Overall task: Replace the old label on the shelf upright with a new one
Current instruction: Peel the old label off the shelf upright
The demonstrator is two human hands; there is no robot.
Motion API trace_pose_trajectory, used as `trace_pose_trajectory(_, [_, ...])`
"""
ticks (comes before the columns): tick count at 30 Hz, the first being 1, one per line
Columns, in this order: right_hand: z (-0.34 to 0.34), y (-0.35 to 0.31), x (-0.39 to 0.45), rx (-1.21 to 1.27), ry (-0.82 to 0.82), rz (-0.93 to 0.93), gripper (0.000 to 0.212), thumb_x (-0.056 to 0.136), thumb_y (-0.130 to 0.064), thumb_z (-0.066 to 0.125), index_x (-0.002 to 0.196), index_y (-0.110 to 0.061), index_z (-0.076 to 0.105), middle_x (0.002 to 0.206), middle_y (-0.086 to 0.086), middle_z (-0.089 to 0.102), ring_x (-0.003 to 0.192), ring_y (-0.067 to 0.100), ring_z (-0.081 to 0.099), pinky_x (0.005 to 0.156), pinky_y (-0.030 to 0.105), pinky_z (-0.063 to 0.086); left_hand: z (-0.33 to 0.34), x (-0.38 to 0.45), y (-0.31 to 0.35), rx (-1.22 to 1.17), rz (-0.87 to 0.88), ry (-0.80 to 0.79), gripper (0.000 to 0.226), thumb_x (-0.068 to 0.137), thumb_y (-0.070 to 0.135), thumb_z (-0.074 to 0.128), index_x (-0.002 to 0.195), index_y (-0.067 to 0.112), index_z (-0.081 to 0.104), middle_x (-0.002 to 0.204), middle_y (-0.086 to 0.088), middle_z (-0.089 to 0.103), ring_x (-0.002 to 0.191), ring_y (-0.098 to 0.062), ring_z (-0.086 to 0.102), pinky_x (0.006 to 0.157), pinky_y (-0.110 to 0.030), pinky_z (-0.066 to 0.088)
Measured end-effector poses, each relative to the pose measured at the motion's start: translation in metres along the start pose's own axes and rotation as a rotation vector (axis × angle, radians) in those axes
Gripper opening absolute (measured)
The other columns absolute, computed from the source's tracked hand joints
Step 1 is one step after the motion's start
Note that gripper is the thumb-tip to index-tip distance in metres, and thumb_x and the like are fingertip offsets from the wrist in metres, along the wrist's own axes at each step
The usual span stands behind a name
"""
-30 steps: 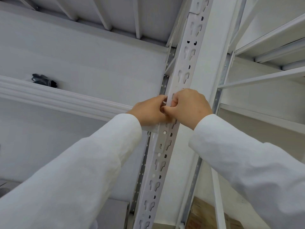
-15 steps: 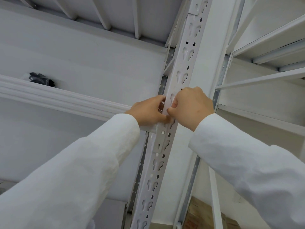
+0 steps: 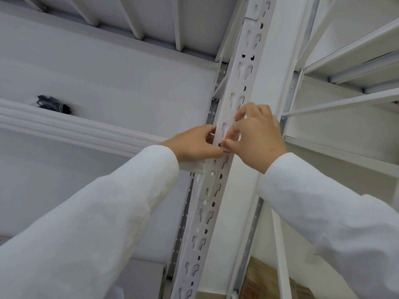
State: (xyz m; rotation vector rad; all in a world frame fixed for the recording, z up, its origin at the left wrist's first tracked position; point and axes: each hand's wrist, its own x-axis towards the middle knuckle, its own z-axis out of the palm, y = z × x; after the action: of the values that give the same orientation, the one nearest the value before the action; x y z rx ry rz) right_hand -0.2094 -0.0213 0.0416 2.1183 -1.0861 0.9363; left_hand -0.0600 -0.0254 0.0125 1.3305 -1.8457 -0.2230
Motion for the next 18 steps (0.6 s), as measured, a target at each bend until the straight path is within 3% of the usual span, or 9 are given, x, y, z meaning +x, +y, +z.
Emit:
trace_pose_trajectory(7, [0.003, 0.009, 0.000, -0.031, 0.051, -0.079, 0.019, 0.080, -0.042, 0.066, 0.083, -0.024, 0.074, 0.115, -0.003, 0.049, 0.117, 0.022, 0.034, 0.099, 0.035, 0.024, -0.001, 0.005, -0.004, -0.068, 0.007, -0.017, 0.066, 0.056, 0.051, 0.051, 0.118, 0.030, 0.058, 0.112, 0.010, 0.071, 0.109, -0.013, 0.065, 0.105, -0.044, 0.044])
trace_pose_trajectory(18, [0.012, 0.021, -0.004, 0.034, 0.140, -0.148, 0.021, 0.077, -0.045, 0.067, 0.075, -0.024, 0.073, 0.112, -0.004, 0.056, 0.117, 0.020, 0.038, 0.093, 0.030, 0.023, 0.004, 0.007, -0.006, -0.039, -0.002, 0.030, 0.074, 0.056, 0.066, 0.046, 0.121, 0.032, 0.054, 0.113, 0.008, 0.070, 0.111, -0.018, 0.063, 0.103, -0.045, 0.044])
